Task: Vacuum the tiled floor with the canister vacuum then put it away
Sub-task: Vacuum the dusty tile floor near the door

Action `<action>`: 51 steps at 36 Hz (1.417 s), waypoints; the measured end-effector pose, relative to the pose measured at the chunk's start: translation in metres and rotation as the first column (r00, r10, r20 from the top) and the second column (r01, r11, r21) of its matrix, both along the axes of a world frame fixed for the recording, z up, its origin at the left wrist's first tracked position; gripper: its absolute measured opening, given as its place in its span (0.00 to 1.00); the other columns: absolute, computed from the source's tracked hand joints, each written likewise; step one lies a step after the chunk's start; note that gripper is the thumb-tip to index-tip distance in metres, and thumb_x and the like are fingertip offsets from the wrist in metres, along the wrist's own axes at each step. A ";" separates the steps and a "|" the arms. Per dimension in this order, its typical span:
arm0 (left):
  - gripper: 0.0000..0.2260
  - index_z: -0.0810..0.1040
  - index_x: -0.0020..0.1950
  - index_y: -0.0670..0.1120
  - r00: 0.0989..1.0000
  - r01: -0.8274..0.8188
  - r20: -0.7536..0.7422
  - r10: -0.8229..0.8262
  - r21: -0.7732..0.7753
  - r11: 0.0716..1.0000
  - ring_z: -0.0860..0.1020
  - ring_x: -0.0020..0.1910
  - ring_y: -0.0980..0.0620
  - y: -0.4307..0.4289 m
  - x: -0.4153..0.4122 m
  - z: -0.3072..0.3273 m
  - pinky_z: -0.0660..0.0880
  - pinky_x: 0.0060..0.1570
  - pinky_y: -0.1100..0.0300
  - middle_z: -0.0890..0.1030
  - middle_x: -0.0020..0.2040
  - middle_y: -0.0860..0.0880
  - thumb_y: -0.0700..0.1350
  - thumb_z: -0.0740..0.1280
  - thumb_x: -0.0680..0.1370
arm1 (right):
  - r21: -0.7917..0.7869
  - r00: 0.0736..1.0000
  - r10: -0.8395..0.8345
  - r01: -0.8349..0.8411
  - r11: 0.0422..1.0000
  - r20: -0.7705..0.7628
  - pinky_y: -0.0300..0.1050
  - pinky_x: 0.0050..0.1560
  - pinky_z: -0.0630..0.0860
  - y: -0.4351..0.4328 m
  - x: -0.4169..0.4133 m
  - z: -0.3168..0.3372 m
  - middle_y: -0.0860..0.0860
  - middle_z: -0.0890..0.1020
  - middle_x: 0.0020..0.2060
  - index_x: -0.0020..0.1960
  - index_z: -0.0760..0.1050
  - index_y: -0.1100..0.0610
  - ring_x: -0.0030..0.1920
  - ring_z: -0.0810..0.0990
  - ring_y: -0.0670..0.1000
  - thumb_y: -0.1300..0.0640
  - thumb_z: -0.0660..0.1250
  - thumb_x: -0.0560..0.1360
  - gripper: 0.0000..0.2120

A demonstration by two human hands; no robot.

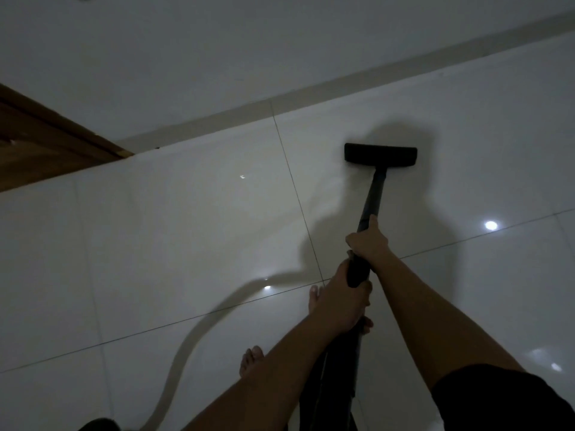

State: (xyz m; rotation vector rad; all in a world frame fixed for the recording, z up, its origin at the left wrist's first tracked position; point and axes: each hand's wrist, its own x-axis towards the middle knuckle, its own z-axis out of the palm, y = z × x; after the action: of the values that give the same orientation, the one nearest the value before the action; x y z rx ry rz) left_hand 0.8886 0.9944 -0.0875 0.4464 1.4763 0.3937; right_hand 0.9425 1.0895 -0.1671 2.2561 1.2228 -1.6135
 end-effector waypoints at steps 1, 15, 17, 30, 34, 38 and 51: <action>0.20 0.66 0.64 0.58 1.000 -0.012 -0.006 0.012 0.006 1.000 0.77 0.30 0.44 -0.002 -0.001 -0.001 0.68 0.65 0.36 0.77 0.37 0.49 0.52 0.58 0.72 | 0.002 1.000 0.014 -0.014 1.000 -0.004 0.50 0.57 0.75 -0.001 -0.002 0.000 0.64 0.70 0.65 0.77 0.47 0.53 0.57 0.78 0.63 0.65 0.62 0.74 0.38; 0.17 0.65 0.68 0.54 0.994 -0.069 0.089 0.070 -0.013 0.997 0.74 0.26 0.48 -0.034 -0.002 -0.003 0.74 0.28 0.59 0.75 0.41 0.45 0.45 0.58 0.79 | 0.008 0.999 0.019 -0.020 1.000 0.030 0.60 0.57 0.77 -0.034 0.000 0.002 0.67 0.73 0.60 0.78 0.42 0.53 0.49 0.80 0.63 0.65 0.61 0.74 0.40; 0.16 0.65 0.67 0.53 0.991 -0.069 0.111 0.069 -0.008 0.998 0.73 0.26 0.49 -0.045 -0.002 -0.002 0.74 0.25 0.61 0.73 0.40 0.45 0.44 0.58 0.80 | 0.015 0.999 0.026 -0.026 1.000 0.036 0.60 0.57 0.77 -0.045 0.002 0.001 0.67 0.71 0.63 0.78 0.43 0.54 0.51 0.80 0.64 0.65 0.61 0.74 0.39; 0.20 0.62 0.72 0.51 0.988 -0.056 0.145 0.051 0.032 0.998 0.72 0.27 0.52 -0.130 -0.007 0.002 0.71 0.20 0.68 0.72 0.41 0.45 0.42 0.58 0.80 | 0.049 1.000 -0.021 0.022 0.999 -0.020 0.44 0.53 0.69 -0.133 0.005 0.000 0.63 0.69 0.67 0.77 0.49 0.54 0.64 0.73 0.62 0.64 0.60 0.76 0.33; 0.19 0.63 0.70 0.51 0.980 -0.096 0.173 0.097 -0.013 0.995 0.72 0.28 0.50 -0.147 0.001 0.009 0.71 0.20 0.67 0.71 0.42 0.44 0.42 0.58 0.80 | 0.027 0.999 -0.037 0.038 0.999 -0.036 0.43 0.50 0.67 -0.151 0.013 0.004 0.64 0.69 0.67 0.77 0.49 0.53 0.63 0.73 0.62 0.64 0.59 0.77 0.33; 0.19 0.63 0.70 0.53 0.978 -0.106 0.174 0.111 -0.035 0.994 0.72 0.28 0.50 -0.161 0.019 0.015 0.72 0.20 0.66 0.71 0.43 0.44 0.42 0.58 0.80 | 0.026 1.000 -0.007 0.007 1.000 -0.005 0.47 0.54 0.70 -0.167 0.030 0.009 0.63 0.70 0.66 0.76 0.49 0.55 0.63 0.73 0.62 0.63 0.61 0.76 0.33; 0.20 0.61 0.72 0.50 0.986 -0.071 0.153 0.072 -0.012 0.997 0.73 0.32 0.53 -0.211 0.069 0.028 0.74 0.24 0.67 0.72 0.44 0.44 0.42 0.57 0.80 | -0.004 0.999 0.017 -0.017 1.000 0.035 0.48 0.57 0.75 -0.219 0.079 0.019 0.65 0.69 0.66 0.78 0.46 0.55 0.55 0.78 0.61 0.64 0.60 0.76 0.36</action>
State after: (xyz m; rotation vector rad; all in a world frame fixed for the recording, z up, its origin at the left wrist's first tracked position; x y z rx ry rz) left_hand 0.9571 0.7833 -0.0599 0.3509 1.3462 0.4697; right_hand 1.0214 0.8706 -0.1481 2.2554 1.2264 -1.5621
